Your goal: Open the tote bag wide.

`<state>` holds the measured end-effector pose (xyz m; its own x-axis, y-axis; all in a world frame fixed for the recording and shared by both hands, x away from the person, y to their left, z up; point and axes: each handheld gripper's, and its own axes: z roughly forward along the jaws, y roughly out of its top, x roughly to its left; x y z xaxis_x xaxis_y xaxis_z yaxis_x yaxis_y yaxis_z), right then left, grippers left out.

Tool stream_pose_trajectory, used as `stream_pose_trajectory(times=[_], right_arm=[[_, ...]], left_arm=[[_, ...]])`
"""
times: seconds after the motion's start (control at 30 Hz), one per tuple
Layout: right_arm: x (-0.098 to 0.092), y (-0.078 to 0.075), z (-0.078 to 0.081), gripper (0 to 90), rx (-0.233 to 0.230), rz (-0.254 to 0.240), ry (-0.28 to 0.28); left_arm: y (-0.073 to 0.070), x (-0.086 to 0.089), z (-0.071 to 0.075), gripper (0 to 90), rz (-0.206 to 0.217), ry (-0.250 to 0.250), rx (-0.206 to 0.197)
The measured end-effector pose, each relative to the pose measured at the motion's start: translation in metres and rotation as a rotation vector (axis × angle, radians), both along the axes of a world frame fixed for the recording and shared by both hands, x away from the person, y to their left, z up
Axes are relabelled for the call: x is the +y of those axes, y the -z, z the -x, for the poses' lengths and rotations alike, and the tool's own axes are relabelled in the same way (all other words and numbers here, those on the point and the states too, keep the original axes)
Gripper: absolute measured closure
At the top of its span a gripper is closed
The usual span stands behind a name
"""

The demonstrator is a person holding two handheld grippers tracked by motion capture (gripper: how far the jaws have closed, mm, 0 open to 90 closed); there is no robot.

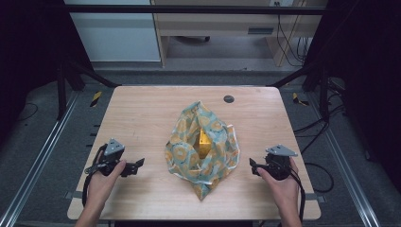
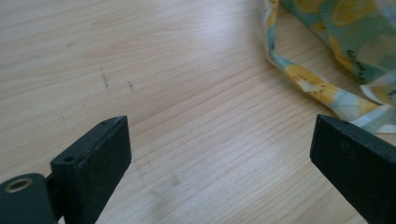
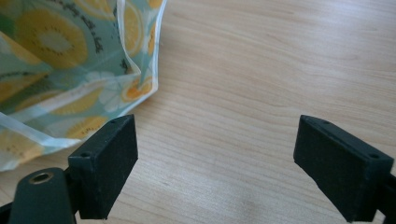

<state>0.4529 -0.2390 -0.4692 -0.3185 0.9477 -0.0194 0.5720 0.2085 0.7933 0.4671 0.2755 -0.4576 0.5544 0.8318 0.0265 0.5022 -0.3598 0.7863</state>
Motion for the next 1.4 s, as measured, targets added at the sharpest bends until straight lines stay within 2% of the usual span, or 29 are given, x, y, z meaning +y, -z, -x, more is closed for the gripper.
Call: stream_pose_trajectory(times=[0.03,0.17,0.2,0.27,0.3,0.33,0.37,0.43,0.47,0.6,0.7,0.73,0.9,1.0,1.1,1.2,1.33,1.4], right_arm=[[0.0,0.0,0.0,13.9,0.0,0.0,0.0],[0.001,-0.012,0.0,14.2,-0.017,-0.008,0.009],[0.003,-0.024,-0.001,14.7,-0.037,-0.017,0.006],[0.004,-0.029,-0.001,15.2,-0.041,-0.014,0.01],[0.008,-0.044,-0.001,16.4,-0.054,-0.017,-0.001],[0.008,-0.044,-0.001,16.4,-0.054,-0.017,-0.001],[0.009,-0.05,-0.001,17.4,-0.062,-0.019,-0.012],[0.012,-0.064,-0.001,18.4,-0.076,-0.01,-0.028],[0.015,-0.077,-0.002,18.6,-0.088,-0.004,-0.05],[0.019,-0.092,-0.003,20.4,-0.107,-0.006,-0.075],[0.022,-0.111,-0.006,21.9,-0.126,-0.008,-0.109],[0.022,-0.111,-0.006,21.9,-0.126,-0.008,-0.109],[0.029,-0.127,-0.008,24.5,-0.128,-0.016,-0.147],[0.037,-0.139,-0.011,26.0,-0.118,-0.016,-0.192],[0.041,-0.143,-0.013,26.6,-0.11,-0.016,-0.207],[0.052,-0.151,-0.015,28.6,-0.1,-0.015,-0.25],[0.06,-0.153,-0.017,30.6,-0.086,-0.013,-0.279],[0.065,-0.153,-0.019,32.4,-0.077,-0.017,-0.3]], left_arm=[[0.0,0.0,0.0,4.9,0.0,0.0,0.0],[-0.014,-0.011,0.002,4.8,0.009,0.057,-0.019],[-0.019,-0.014,0.003,4.8,0.005,0.076,-0.027],[-0.027,-0.018,0.002,4.8,0.019,0.093,-0.042],[-0.032,-0.02,0.002,4.8,0.038,0.097,-0.048],[-0.037,-0.021,0.002,4.8,0.057,0.102,-0.056],[-0.043,-0.023,0.0,4.8,0.069,0.113,-0.063],[-0.051,-0.026,-0.001,4.8,0.067,0.125,-0.072],[-0.057,-0.028,-0.003,4.9,0.061,0.129,-0.081],[-0.078,-0.034,-0.007,4.9,0.076,0.137,-0.09],[-0.094,-0.039,-0.011,4.9,0.067,0.149,-0.09],[-0.094,-0.039,-0.011,4.9,0.067,0.149,-0.09],[-0.113,-0.051,-0.016,4.9,0.039,0.177,-0.092],[-0.122,-0.06,-0.02,5.0,0.023,0.194,-0.093],[-0.126,-0.065,-0.024,5.0,0.014,0.2,-0.09],[-0.133,-0.077,-0.03,5.2,-0.01,0.208,-0.099],[-0.136,-0.088,-0.035,5.6,-0.025,0.22,-0.099],[-0.136,-0.094,-0.038,5.6,-0.052,0.23,-0.101]])
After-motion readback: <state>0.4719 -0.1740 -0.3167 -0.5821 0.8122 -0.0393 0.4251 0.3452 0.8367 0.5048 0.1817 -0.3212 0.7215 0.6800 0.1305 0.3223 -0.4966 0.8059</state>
